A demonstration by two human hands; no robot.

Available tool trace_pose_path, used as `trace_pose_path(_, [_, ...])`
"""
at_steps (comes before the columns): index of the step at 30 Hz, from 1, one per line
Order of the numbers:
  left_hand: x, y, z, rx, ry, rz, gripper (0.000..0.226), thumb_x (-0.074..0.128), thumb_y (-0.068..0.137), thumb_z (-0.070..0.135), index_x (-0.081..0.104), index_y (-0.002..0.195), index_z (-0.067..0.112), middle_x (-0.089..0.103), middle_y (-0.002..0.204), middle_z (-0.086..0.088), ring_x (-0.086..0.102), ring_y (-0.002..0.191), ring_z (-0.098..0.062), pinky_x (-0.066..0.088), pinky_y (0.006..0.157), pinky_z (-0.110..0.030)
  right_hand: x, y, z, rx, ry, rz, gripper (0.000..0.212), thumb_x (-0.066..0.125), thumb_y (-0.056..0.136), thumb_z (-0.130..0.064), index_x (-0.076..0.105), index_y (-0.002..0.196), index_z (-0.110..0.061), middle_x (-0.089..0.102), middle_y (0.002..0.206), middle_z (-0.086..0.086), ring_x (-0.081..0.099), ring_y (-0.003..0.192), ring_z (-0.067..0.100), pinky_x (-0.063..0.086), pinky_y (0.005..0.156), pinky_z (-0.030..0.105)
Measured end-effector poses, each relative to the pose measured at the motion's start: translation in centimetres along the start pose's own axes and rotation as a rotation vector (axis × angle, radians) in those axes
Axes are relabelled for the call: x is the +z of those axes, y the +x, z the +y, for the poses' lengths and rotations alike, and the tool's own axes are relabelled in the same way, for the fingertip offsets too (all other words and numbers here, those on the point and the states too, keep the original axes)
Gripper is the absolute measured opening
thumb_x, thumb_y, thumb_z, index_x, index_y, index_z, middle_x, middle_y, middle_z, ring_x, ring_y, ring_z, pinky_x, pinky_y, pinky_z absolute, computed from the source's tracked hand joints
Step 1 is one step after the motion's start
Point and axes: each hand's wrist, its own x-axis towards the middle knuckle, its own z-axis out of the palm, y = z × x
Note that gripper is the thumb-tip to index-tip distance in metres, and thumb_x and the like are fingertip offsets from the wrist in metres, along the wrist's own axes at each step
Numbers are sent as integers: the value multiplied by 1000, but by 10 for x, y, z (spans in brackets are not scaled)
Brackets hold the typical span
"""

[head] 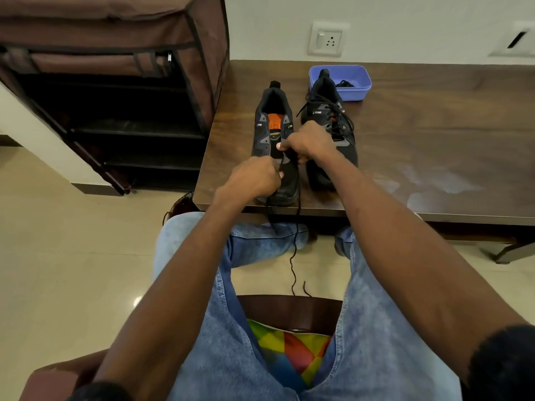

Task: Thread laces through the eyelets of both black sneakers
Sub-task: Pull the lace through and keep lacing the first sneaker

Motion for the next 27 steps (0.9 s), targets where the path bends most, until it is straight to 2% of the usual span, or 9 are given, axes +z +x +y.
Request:
trace_pose_path(2, [4, -24, 5, 42, 66, -107, 26, 46, 103, 33, 56, 85, 18, 60, 103, -7, 53, 92, -24, 44, 80, -36, -1, -1, -1, 0, -4, 5, 33, 79, 81, -38, 66, 92, -10, 71, 83, 5, 70, 63, 18, 57, 65, 32])
trace_pose_path(4, [18, -46, 11, 75, 115, -268, 26, 47, 103, 31, 63, 94, 12, 64, 96, -6, 58, 83, -20, 47, 75, -34, -2, -3, 0, -4, -1, 12, 31, 79, 81, -36, 63, 86, -11, 70, 81, 5, 68, 61, 18, 52, 58, 29])
trace_pose_path(7, [53, -64, 14, 15, 156, -494, 22, 52, 100, 24, 64, 98, 7, 59, 71, -3, 55, 58, -15, 47, 60, -30, -3, -5, 1, -9, 27, 13, 32, 80, 80, -36, 65, 89, -10, 72, 85, 6, 71, 66, 20, 60, 71, 34])
trace_pose_path(10, [77, -65, 10, -48, 211, -593, 19, 60, 97, 20, 68, 97, 3, 60, 69, -3, 55, 54, -15, 45, 52, -27, -3, -7, 3, -16, 71, 13, 32, 81, 80, -34, 65, 91, -9, 73, 91, 7, 72, 74, 20, 61, 78, 37])
trace_pose_path(13, [62, -52, 0, -98, 139, -513, 17, 64, 95, 25, 68, 93, 8, 69, 85, -7, 62, 64, -17, 53, 63, -29, -2, -8, 4, -27, 84, 8, 32, 80, 81, -34, 63, 94, -10, 72, 92, 6, 71, 76, 19, 61, 76, 35])
trace_pose_path(15, [34, -41, -6, -117, -39, -432, 19, 62, 97, 30, 64, 86, 15, 68, 81, -5, 62, 60, -15, 52, 57, -26, -2, -9, 3, -23, 81, 1, 37, 81, 80, -35, 64, 100, -8, 72, 95, 7, 71, 77, 20, 61, 77, 37])
trace_pose_path(19, [-9, -12, -2, -145, -391, 7, 33, 61, 96, 44, 64, 83, 14, 64, 73, -2, 57, 60, -13, 44, 55, -26, -2, -11, 1, -14, 59, -11, 38, 80, 81, -35, 66, 104, -8, 72, 95, 7, 71, 76, 19, 60, 69, 33])
trace_pose_path(22, [-7, 6, 9, -128, -191, 173, 42, 56, 92, 59, 60, 88, 17, 63, 86, -3, 58, 77, -21, 47, 68, -34, -1, -11, 1, -18, 29, -5, 35, 79, 81, -36, 65, 97, -9, 71, 91, 7, 71, 75, 20, 52, 57, 29])
trace_pose_path(27, [5, 11, 15, -81, -3, 202, 32, 47, 101, 35, 58, 123, 16, 54, 98, -2, 47, 84, -20, 38, 72, -37, 0, -11, 2, -33, 2, 14, 35, 75, 81, -37, 67, 99, -8, 71, 93, 7, 68, 70, 19, 47, 54, 27])
